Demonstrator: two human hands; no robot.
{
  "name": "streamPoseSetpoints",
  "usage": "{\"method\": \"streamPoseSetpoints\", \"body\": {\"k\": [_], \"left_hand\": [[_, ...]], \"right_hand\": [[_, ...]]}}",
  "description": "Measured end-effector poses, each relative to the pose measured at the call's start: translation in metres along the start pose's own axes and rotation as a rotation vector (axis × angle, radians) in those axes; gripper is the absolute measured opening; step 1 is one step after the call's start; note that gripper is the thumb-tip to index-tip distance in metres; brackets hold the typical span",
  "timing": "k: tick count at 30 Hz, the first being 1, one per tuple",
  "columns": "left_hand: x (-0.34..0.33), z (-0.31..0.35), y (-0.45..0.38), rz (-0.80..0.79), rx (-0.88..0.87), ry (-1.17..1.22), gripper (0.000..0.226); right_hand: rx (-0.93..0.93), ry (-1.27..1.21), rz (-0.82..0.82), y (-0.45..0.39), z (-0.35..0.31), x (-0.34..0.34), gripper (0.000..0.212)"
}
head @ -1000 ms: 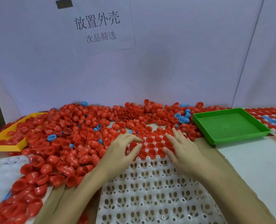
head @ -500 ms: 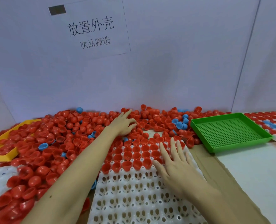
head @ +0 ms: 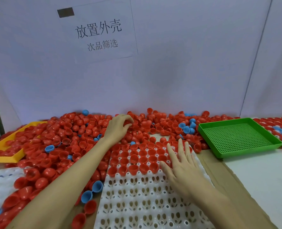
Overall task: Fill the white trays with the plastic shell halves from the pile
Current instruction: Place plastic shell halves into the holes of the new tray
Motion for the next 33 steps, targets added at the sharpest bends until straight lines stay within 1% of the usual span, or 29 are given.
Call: {"method": "streamPoseSetpoints", "body": {"k": [2,4,6,7,8,11,13,15,17,18,21,23,26,27,28,29,31,32,33], "left_hand": [[0.017,0.010,0.019,0.054,0.003,0.175,0.014],[0.029,0.026,0.047,0.056,0.019,0.377,0.016],[0.037,0.045,0.080,0.045,0.030,0.571,0.019],[0.039,0.055,0.097,0.042,0.040,0.659,0.019],[0.040,0.063,0.114,0.036,0.058,0.744,0.020],[0.045,0.084,0.154,0.010,0.084,0.935,0.023],[0.047,0.093,0.168,-0.011,0.074,0.984,0.024],[0.049,0.096,0.176,-0.025,0.060,0.977,0.024],[0.050,0.095,0.179,-0.027,0.068,0.979,0.024],[0.050,0.093,0.179,-0.025,0.085,0.989,0.023],[0.052,0.084,0.179,0.023,0.146,0.961,0.023],[0.055,0.077,0.177,0.056,0.174,0.948,0.022],[0.056,0.066,0.176,0.091,0.232,0.984,0.018],[0.055,0.064,0.175,0.092,0.247,1.007,0.018],[0.055,0.063,0.175,0.087,0.255,1.030,0.019],[0.054,0.063,0.175,0.078,0.258,1.046,0.020],[0.054,0.064,0.175,0.069,0.254,1.065,0.021],[0.054,0.065,0.175,0.065,0.255,1.082,0.021],[0.054,0.067,0.175,0.055,0.259,1.107,0.021]], "right_hand": [[0.010,-0.024,0.062,0.001,-0.004,0.008,0.073],[0.071,-0.102,0.193,0.005,-0.011,0.019,0.071],[0.183,-0.265,0.321,0.010,-0.018,0.030,0.066],[0.234,-0.369,0.352,0.013,-0.021,0.034,0.064],[0.275,-0.479,0.347,0.014,-0.023,0.036,0.062],[0.368,-0.713,0.194,0.018,-0.030,0.033,0.056],[0.422,-0.752,0.136,0.020,-0.035,0.031,0.043],[0.460,-0.759,0.146,0.022,-0.039,0.030,0.026],[0.462,-0.777,0.154,0.021,-0.040,0.029,0.018],[0.444,-0.799,0.132,0.021,-0.039,0.028,0.016],[0.352,-0.866,0.009,0.018,-0.035,0.025,0.012],[0.265,-0.945,-0.164,0.018,-0.030,0.024,0.016],[0.144,-1.066,-0.514,0.019,-0.023,0.021,0.028],[0.127,-1.146,-0.574,0.019,-0.022,0.020,0.031],[0.122,-1.278,-0.568,0.017,-0.023,0.021,0.035],[0.122,-1.450,-0.512,0.014,-0.023,0.024,0.045],[0.155,-1.734,-0.359,0.009,-0.024,0.027,0.080],[0.170,-1.782,-0.286,0.008,-0.025,0.027,0.093],[0.175,-1.779,-0.229,0.008,-0.025,0.027,0.100]]}}
Point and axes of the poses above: each hand's wrist, its own y-axis away from the middle knuckle, its own x-axis out of the back of the hand, z = x × y, the point moved 3 cm from there along -y, towards the middle knuckle, and after that the axes turned 1 degree about -z, right-handed, at the moved point
